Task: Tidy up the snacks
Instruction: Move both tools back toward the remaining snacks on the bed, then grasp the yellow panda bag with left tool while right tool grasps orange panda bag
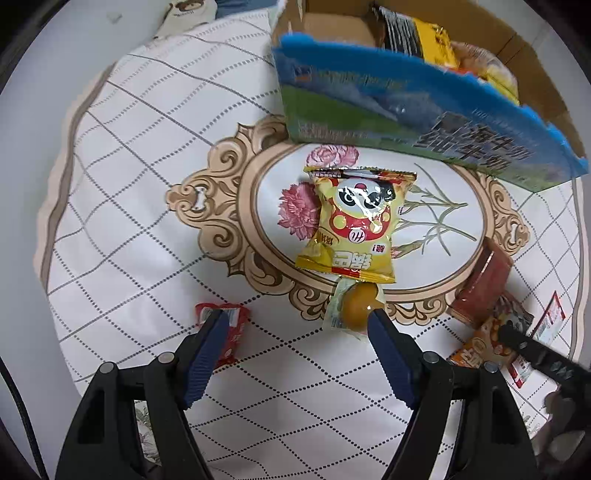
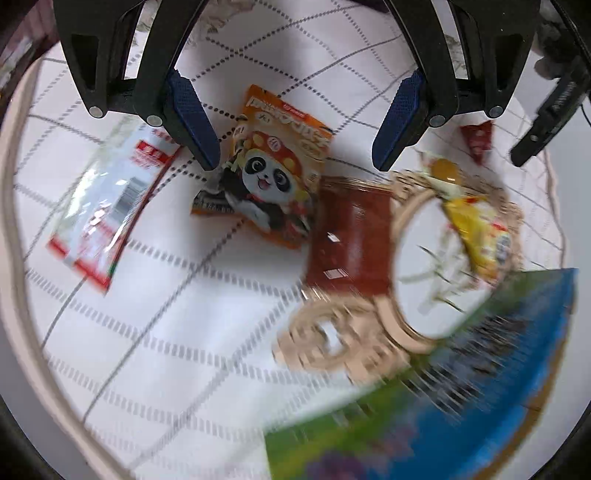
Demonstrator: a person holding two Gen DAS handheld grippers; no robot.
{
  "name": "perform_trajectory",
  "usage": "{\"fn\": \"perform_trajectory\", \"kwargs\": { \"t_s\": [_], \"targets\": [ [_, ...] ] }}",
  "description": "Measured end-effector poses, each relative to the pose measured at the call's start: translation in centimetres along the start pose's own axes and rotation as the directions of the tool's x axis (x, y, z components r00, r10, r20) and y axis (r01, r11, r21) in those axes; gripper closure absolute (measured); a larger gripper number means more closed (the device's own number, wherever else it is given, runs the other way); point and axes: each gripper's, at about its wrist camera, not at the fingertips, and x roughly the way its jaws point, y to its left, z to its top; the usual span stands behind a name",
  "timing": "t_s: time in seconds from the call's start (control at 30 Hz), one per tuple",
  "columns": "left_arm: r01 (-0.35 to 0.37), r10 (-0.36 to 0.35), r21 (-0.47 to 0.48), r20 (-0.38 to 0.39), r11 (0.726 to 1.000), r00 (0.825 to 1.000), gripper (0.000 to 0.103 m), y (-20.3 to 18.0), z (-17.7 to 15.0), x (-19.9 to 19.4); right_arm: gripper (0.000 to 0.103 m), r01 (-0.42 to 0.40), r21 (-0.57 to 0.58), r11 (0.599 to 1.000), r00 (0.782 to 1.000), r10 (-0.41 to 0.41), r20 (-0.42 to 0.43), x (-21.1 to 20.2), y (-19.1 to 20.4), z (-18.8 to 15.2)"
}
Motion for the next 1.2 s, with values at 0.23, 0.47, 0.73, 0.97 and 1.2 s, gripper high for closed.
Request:
{"fn": "perform_trajectory", "kwargs": {
  "t_s": [0.23,0.47,0.73,0.97,1.2],
  "targets": [
    [0.028,-0.026,0.030,-0.062,0.999,0.998,0.026,-2.5,4.2,3.5,0.027,0.045,0.014,0.999,0.998,-0.045,-0.035,3.6,-0.3,-0.3],
    [0.024,-0.017,0.063,-0.103,0.998,0.995,0.033,-4.9,6.4,6.8,0.043,0.093,-0.085,0.992,0.996,-0.093,0.003,3.7,1.3,-1.8],
    [0.043,-0.035,0.073,-0.114,0.996,0.993,0.047,-5.0,1.5,6.8,0.045,0.172,-0.342,0.924,0.985,-0.157,0.069,2.9,4.7,-1.9],
    [0.083,-0.082,-0.005,-0.196,0.997,0.977,0.043,-4.5,-1.1,9.2,0.033,0.132,-0.276,0.952,0.991,-0.125,0.042,4.1,4.4,-1.8],
    [0.059,-0.059,-0.001,-0.156,0.998,0.986,0.048,-4.9,-1.4,9.3,0.047,0.156,-0.188,0.970,0.986,-0.143,0.080,4.0,3.8,-2.0]
  ]
}}
